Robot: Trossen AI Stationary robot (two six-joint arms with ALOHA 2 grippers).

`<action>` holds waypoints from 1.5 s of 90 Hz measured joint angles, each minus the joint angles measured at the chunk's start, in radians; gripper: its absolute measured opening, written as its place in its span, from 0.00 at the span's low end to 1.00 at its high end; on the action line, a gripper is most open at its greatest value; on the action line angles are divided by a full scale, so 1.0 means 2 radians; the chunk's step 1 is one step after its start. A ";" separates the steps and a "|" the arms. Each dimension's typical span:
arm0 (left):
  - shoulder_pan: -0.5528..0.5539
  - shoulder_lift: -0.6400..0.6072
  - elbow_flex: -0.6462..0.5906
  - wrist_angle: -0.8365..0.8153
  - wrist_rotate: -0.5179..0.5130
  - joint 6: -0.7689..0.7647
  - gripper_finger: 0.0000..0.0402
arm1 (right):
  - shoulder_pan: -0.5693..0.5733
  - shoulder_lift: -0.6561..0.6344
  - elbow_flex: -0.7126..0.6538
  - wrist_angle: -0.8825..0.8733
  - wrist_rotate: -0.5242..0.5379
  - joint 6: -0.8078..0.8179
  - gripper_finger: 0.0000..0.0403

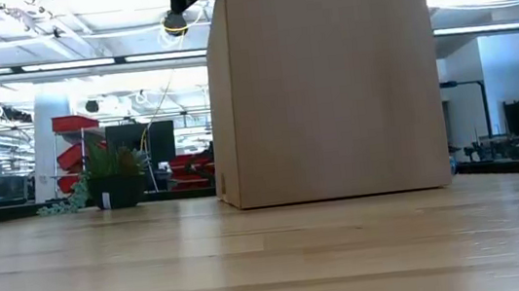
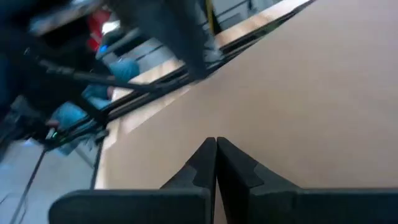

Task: Wrap mug
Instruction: Close the cardboard box

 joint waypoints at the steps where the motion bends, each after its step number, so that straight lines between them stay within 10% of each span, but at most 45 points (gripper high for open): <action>1: 0.001 0.000 0.000 0.000 0.000 0.001 0.00 | 0.001 0.000 0.000 0.001 -0.001 -0.001 0.00; 55: -0.009 0.000 0.000 0.009 -0.022 -0.012 0.00 | -0.031 0.007 0.019 -0.037 -0.053 -0.083 0.00; 106: -0.009 0.064 0.003 -0.007 -0.181 0.023 0.00 | 0.040 0.016 0.019 -0.016 -0.003 -0.045 0.00; 135: -0.007 0.058 0.001 0.023 -0.178 0.047 0.00 | -0.029 -0.040 0.049 -0.029 0.002 -0.045 0.00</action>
